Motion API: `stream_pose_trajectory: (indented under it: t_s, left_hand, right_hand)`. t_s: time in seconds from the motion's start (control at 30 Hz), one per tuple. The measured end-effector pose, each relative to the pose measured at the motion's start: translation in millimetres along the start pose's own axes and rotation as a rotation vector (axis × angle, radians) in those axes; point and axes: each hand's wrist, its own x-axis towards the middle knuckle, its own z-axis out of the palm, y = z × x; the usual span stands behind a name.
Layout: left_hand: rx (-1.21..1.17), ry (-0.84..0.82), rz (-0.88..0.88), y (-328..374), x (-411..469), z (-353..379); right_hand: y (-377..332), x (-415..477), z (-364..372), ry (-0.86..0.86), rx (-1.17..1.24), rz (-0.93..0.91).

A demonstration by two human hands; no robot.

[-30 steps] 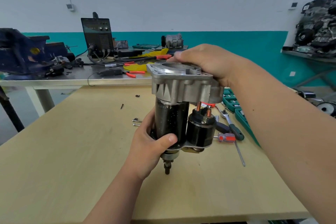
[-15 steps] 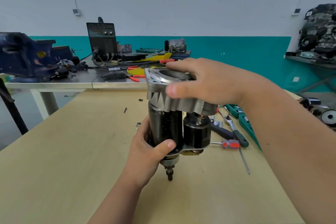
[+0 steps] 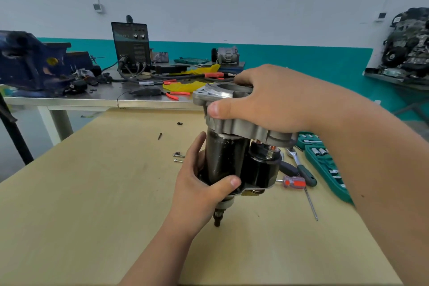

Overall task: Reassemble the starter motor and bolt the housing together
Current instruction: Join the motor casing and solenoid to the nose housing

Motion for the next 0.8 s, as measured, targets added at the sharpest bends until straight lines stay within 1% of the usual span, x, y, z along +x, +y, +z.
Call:
stream_pose_trajectory:
  t_s: [0.13, 0.23, 0.3, 0.37, 0.4, 0.43, 0.5, 0.53, 0.57, 0.63, 0.73, 0.77, 0.8]
  left_hand:
    - [-0.024, 0.007, -0.001, 4, 0, 1]
    - [-0.035, 0.018, -0.004, 6, 0, -1]
    - [-0.04, 0.02, -0.016, 7, 0, -1]
    - [-0.054, 0.009, -0.029, 7, 0, -2]
    - [-0.059, -0.003, -0.034, 6, 0, -3]
    - [-0.059, -0.016, -0.039, 6, 0, -3]
    - [-0.042, -0.028, -0.045, 4, -1, -4]
    - [-0.033, -0.026, -0.048, 4, -1, -4]
    - [-0.034, -0.026, -0.053, 4, -1, -5]
    - [-0.054, -0.041, -0.067, 4, -1, -5]
    - [-0.045, -0.028, -0.076, 3, -1, -6]
    - [-0.038, -0.02, -0.073, 4, 0, -6]
    - [-0.038, -0.018, -0.071, 4, 0, -6]
  right_hand:
    - [10, -1, -4, -0.016, 0.069, -0.104]
    - [13, 3, -8, -0.065, 0.081, -0.185]
    - [16, 8, -6, -0.077, 0.074, -0.211]
    - [22, 13, -2, -0.04, 0.128, -0.205]
    - [25, 16, -1, -0.012, 0.23, -0.193]
    - [28, 18, -2, 0.012, 0.413, -0.184]
    - [36, 25, -4, 0.047, 0.894, -0.164]
    - [41, 28, -6, 0.077, 1.054, -0.173]
    - [46, 30, -9, 0.104, 1.122, -0.179]
    - [54, 29, -9, 0.097, 1.142, -0.154]
    - [61, 21, 2, 0.075, 0.984, -0.097]
    - [63, 18, 7, 0.089, 0.954, -0.078]
    - [64, 16, 11, 0.096, 0.974, -0.061]
